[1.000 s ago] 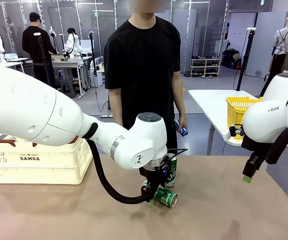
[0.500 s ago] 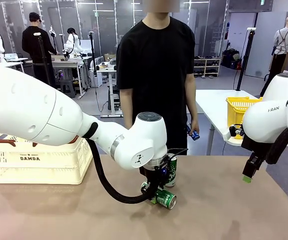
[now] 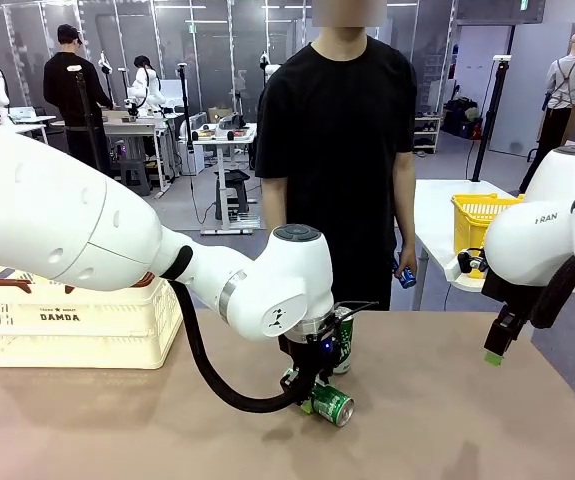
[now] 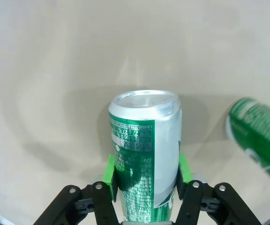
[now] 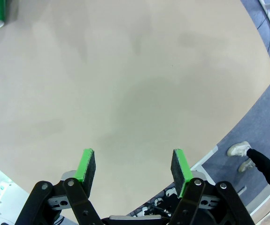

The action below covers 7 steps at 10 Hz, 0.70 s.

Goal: Place the drinks into the Shopping basket.
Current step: Pick up one drink and place it into the Shopping basket.

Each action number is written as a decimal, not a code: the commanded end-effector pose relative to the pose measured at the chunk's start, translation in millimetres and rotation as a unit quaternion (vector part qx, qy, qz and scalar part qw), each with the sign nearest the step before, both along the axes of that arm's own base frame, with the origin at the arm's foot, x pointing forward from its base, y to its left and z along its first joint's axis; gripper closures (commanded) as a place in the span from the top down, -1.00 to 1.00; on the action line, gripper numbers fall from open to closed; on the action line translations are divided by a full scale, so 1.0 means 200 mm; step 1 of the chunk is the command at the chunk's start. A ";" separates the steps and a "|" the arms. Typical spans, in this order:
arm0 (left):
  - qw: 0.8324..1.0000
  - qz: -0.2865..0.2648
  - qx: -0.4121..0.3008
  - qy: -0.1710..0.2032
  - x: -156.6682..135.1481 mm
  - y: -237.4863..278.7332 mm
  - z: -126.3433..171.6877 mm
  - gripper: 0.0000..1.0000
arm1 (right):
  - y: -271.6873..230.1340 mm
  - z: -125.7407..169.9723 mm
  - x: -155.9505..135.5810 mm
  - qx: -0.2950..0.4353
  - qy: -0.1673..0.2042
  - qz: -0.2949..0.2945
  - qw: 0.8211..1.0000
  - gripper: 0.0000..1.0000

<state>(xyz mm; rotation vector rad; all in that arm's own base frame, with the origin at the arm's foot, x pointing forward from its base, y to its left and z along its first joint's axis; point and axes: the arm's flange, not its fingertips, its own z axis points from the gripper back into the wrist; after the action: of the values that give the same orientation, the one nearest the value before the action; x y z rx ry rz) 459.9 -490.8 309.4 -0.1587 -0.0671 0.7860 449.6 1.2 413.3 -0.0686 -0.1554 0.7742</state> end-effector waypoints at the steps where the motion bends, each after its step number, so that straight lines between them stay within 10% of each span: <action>1: 0.999 -0.039 -0.006 0.007 -0.15 0.09 0.16 -0.64 | 0.00 0.00 0.00 0.000 0.000 0.000 1.000 0.62; 7: 0.992 -0.119 0.010 -0.030 -0.32 0.24 0.82 -0.64 | 0.00 0.00 0.00 0.000 0.000 0.000 1.000 0.62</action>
<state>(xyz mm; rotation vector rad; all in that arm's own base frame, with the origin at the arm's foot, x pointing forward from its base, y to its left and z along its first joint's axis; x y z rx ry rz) 401.8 -456.0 461.7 -0.1864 -0.1401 0.5805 449.7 1.2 413.3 -0.0685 -0.1552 0.7742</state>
